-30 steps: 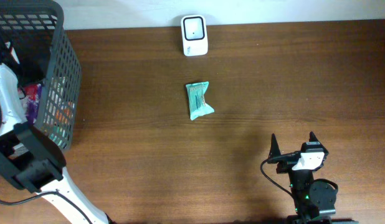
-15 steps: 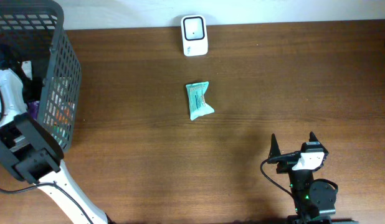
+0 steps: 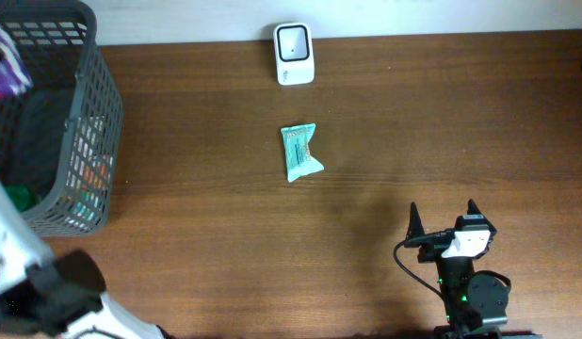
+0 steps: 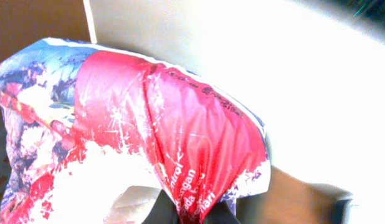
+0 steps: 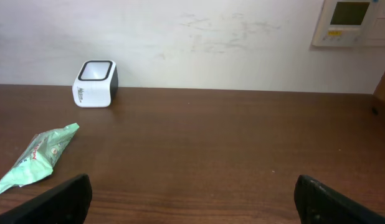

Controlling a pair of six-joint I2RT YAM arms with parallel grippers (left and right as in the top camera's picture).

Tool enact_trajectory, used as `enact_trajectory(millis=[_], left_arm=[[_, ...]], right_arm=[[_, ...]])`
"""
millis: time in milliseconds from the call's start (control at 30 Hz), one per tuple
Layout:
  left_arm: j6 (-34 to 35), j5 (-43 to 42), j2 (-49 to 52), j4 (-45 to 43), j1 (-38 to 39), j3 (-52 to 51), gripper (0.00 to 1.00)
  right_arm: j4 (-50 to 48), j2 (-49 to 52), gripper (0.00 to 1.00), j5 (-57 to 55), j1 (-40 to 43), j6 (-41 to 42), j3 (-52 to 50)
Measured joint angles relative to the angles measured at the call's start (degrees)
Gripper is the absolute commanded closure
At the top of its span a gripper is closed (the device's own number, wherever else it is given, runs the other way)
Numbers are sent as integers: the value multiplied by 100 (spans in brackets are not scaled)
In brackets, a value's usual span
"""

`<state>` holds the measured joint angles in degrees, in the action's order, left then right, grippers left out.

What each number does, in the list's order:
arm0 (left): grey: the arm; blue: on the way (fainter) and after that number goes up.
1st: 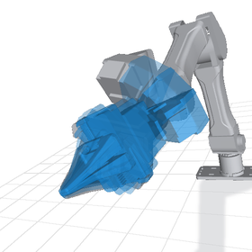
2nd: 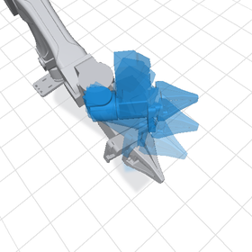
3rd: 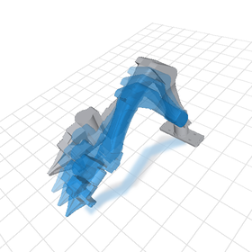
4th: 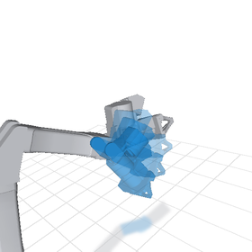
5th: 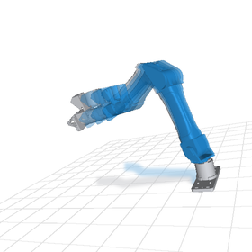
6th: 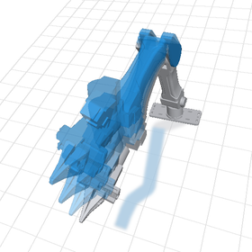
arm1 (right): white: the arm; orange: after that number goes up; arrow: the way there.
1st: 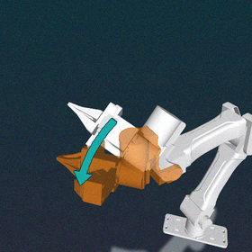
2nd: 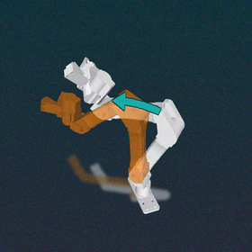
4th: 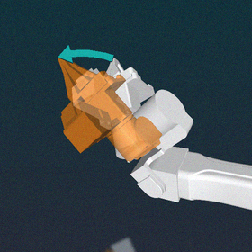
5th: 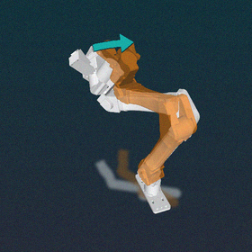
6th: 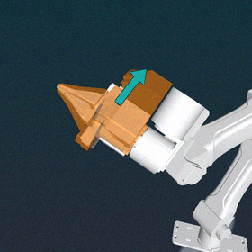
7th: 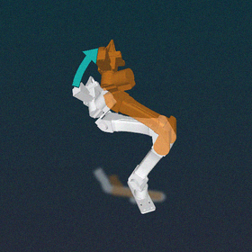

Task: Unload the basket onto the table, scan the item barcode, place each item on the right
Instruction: 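Carry red tissue pack to scanner, place beside green packet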

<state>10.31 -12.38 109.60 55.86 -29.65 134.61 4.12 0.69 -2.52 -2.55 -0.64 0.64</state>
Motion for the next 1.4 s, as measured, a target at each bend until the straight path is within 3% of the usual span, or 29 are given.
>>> enact_trajectory(millis=[100, 200, 367, 467, 567, 767, 1133, 1400], left_arm=[[1097, -686, -678, 7, -2, 61, 100], [2092, -1814, -737, -39, 216, 61, 100], [2422, -2131, -415, -17, 1720, 50, 100], [2105, -1801, -63, 393, 2835, 50, 100], [1965, -682, 374, 1176, 3729, 42, 100], [1904, 966, 1495, 1808, 4769, 22, 100], [1908, 1886, 3062, 2245, 5139, 20, 100], [2013, 1585, 3539, 2083, 5224, 20, 100]], right_arm=[[-2, 0, 1, 0, 0, 2, 0], [0, 0, 1, 0, 0, 2, 0], [-2, 0, 1, 0, 0, -2, 0], [0, 0, 1, 0, 0, 2, 0], [-2, 0, 1, 0, 0, 0, 0], [-2, 0, 1, 0, 0, 2, 0], [0, 0, 1, 0, 0, 0, 0], [-2, 0, 1, 0, 0, 2, 0]])
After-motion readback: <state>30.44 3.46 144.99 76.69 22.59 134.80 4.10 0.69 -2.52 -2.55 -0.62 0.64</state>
